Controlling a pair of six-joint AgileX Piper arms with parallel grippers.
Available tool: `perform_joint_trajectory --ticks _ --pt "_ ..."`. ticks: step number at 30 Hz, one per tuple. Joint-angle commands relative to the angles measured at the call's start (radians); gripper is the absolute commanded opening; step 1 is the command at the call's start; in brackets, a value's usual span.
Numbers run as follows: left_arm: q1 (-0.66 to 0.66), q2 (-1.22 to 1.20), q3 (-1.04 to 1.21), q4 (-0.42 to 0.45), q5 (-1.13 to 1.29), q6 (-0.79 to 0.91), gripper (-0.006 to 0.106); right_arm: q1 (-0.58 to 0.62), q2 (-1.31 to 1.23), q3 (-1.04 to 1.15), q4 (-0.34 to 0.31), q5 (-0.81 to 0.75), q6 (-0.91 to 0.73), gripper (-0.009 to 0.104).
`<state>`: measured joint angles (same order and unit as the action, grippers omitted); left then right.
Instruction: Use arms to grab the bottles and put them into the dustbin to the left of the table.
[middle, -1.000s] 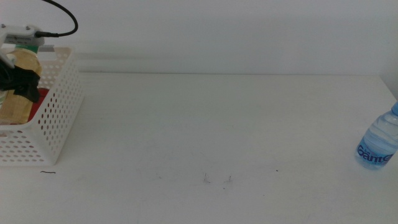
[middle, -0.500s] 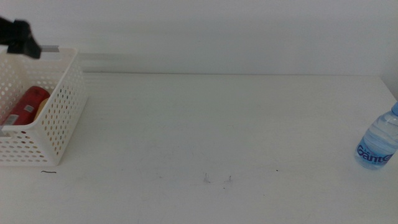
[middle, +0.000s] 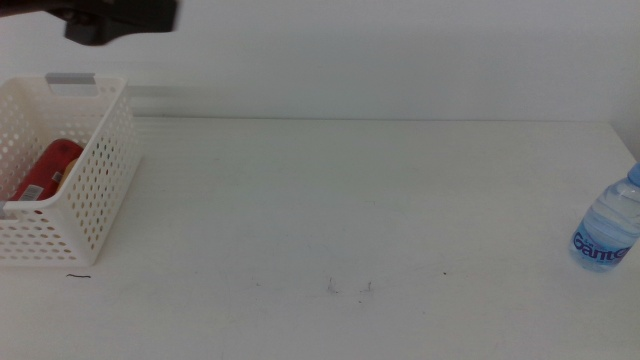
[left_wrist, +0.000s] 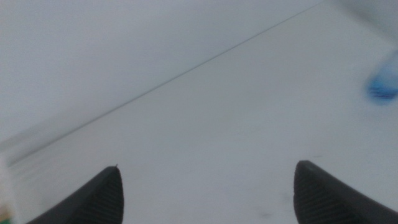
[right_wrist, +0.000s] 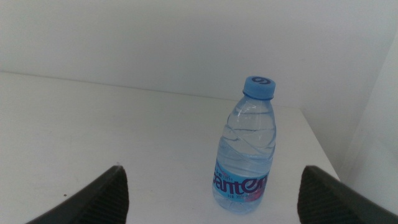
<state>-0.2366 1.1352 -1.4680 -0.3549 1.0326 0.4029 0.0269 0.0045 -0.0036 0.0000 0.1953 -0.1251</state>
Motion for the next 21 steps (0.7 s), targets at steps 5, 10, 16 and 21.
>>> perform_joint_trajectory --ticks 5,10,16,21 --pt "-0.388 -0.145 0.008 0.262 -0.012 -0.319 0.094 -0.006 -0.005 0.004 0.000 -0.009 -0.003 0.087" --pt "-0.562 -0.217 0.008 0.383 0.000 -0.356 0.094 -0.006 -0.005 0.004 0.000 -0.009 -0.003 0.087" --pt "-0.550 -0.236 0.008 0.387 0.018 -0.356 0.094 -0.006 -0.005 0.004 0.000 -0.009 -0.003 0.087" --pt "-0.550 -0.236 0.008 0.392 0.025 -0.356 0.094 -0.006 -0.005 0.004 0.000 -0.009 -0.003 0.087"
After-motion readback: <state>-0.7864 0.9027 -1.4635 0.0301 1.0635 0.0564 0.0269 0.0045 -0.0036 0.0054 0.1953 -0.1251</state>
